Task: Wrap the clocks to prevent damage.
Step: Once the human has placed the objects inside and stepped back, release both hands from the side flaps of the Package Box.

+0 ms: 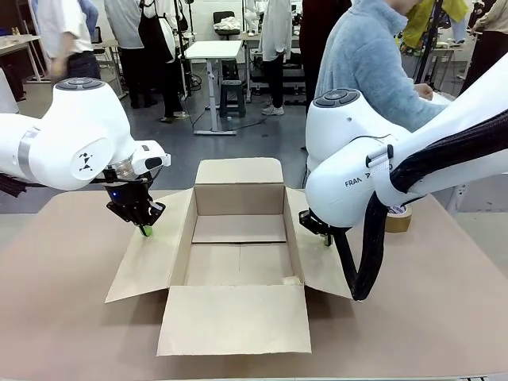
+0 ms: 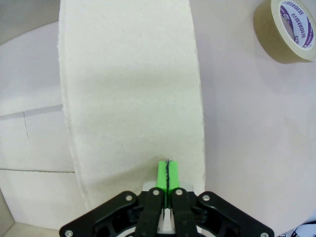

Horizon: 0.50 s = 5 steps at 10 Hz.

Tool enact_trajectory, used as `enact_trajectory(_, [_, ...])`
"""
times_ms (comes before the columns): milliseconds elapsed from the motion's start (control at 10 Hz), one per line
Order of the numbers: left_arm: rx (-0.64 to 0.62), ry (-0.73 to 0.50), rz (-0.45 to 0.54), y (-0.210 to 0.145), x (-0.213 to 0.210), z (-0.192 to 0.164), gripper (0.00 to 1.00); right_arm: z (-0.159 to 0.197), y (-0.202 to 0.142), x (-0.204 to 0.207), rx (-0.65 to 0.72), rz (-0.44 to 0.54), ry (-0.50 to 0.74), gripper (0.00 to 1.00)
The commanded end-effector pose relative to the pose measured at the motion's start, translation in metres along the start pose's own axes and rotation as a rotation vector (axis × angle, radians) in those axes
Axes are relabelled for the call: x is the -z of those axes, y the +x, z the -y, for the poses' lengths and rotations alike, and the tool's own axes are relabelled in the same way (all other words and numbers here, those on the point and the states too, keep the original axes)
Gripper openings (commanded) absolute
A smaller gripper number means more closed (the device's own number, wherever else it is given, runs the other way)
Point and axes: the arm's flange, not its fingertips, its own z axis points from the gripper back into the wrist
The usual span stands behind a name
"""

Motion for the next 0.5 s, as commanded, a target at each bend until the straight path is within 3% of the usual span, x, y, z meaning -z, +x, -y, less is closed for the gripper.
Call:
enact_trajectory(0, [0.0,0.001,0.005,-0.0006,-0.0026,-0.0004,0.01,-0.0003,-0.0009,0.002,0.003,-0.007,-0.004,0.01])
enact_trajectory(400, [0.0,0.001,0.005,-0.0006,-0.0026,-0.0004,0.01,-0.0003,-0.0009,0.002,0.003,-0.007,-0.004,0.01])
